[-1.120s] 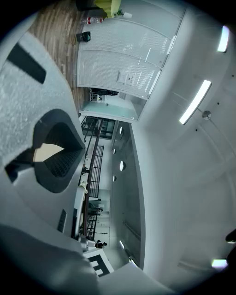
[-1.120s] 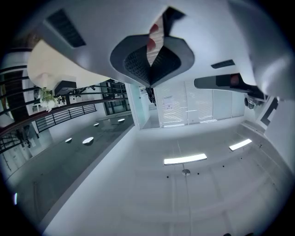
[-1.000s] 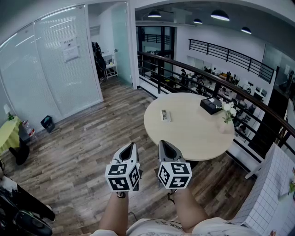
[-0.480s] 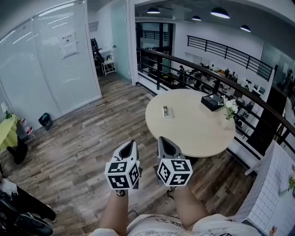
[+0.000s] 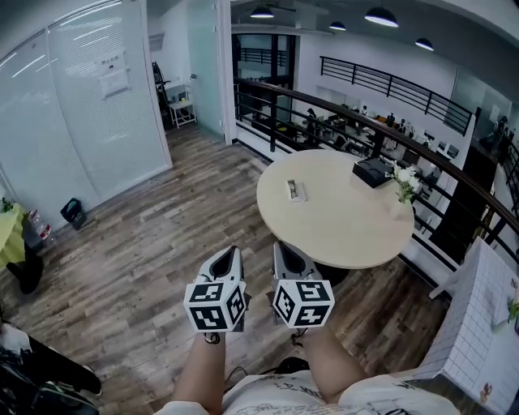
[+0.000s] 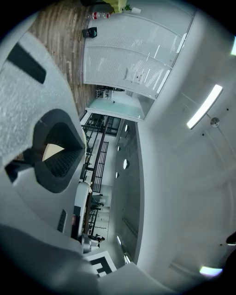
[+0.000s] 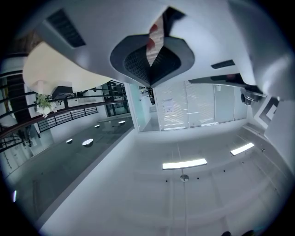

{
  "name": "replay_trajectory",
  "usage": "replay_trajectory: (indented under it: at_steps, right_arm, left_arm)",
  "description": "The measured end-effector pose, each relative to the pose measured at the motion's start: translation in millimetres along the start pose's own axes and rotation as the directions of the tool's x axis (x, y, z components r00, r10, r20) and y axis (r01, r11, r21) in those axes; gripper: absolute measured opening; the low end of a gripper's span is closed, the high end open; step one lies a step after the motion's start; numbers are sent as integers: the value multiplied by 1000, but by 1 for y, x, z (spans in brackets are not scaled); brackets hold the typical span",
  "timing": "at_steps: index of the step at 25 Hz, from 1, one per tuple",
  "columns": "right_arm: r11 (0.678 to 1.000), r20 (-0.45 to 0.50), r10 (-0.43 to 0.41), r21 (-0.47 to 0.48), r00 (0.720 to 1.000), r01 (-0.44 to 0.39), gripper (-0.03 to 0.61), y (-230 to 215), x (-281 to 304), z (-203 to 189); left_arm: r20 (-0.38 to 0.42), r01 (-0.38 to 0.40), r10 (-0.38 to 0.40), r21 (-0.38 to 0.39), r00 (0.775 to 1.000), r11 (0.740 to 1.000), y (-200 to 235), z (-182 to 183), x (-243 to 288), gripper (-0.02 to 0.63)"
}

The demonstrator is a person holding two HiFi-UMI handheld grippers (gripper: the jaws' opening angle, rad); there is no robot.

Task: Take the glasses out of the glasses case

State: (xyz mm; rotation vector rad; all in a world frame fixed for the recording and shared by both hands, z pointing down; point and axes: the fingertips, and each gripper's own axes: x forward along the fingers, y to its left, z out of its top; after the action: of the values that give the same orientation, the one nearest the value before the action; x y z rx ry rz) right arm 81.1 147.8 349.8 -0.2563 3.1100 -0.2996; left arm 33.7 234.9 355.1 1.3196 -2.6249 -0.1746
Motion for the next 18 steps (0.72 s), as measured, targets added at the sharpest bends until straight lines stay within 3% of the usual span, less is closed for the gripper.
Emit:
replay_trajectory:
  at_steps: [9, 18]
  right_arm:
    - [999, -5, -26, 21, 1000, 26, 9, -7, 36, -8]
    - [997, 5, -53, 53, 999, 52, 9, -51, 113, -8]
  left_arm:
    - [-29, 36, -36, -1, 999, 999, 19, -5, 33, 12]
    - [-36, 49, -49, 17, 998, 999, 45, 4, 115, 12]
